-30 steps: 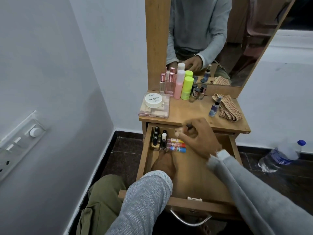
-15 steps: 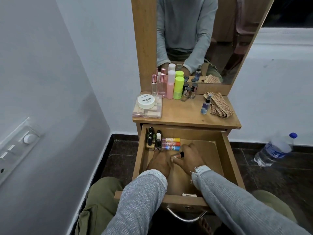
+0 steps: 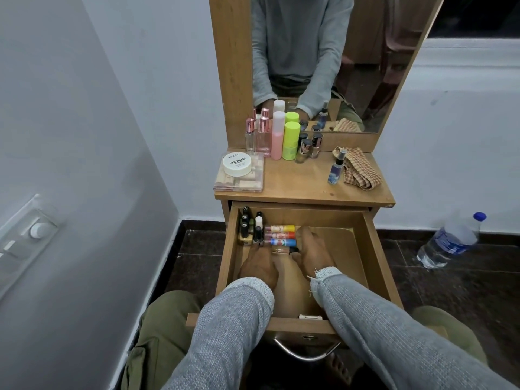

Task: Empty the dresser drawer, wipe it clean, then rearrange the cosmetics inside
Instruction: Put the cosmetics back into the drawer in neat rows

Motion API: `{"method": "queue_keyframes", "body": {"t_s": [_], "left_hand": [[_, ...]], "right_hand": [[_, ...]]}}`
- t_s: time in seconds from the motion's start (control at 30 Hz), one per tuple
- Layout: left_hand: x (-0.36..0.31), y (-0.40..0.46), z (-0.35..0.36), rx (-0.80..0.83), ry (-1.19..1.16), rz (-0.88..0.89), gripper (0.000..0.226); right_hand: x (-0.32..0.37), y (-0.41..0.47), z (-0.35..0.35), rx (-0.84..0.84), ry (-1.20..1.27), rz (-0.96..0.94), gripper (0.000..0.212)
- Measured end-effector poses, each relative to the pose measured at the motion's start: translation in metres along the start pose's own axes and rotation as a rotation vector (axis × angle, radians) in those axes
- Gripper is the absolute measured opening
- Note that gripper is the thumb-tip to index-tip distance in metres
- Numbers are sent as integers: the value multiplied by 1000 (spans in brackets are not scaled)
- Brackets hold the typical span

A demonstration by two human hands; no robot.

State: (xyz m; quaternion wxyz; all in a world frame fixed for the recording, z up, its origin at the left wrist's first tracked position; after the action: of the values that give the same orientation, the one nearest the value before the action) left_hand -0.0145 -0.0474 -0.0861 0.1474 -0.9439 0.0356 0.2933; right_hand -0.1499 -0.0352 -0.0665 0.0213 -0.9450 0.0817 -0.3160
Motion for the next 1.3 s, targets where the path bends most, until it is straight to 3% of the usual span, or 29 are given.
{"method": "queue_keyframes", "body": {"t_s": [0.27, 0.83, 1.3], "left_hand": [[0, 0, 0, -8, 29, 1, 45], [1, -2, -5, -25, 68, -55, 31], [-4, -3, -1, 52, 71, -1, 41]], "right_hand": [[-2, 1, 0, 5, 171, 52, 46], [0, 2, 3, -3, 149, 57, 55], [-4, 5, 6, -21, 119, 25, 50]]}}
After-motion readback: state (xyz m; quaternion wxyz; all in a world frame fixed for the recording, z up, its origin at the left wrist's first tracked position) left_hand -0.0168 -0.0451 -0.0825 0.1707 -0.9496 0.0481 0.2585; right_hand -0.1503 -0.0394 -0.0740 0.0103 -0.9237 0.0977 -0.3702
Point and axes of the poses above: each hand's wrist, its own y-axis towards the middle knuckle, its own z-axis out of the palm, x = y × z, the point moved 1 cm from there along y, towards the middle knuckle
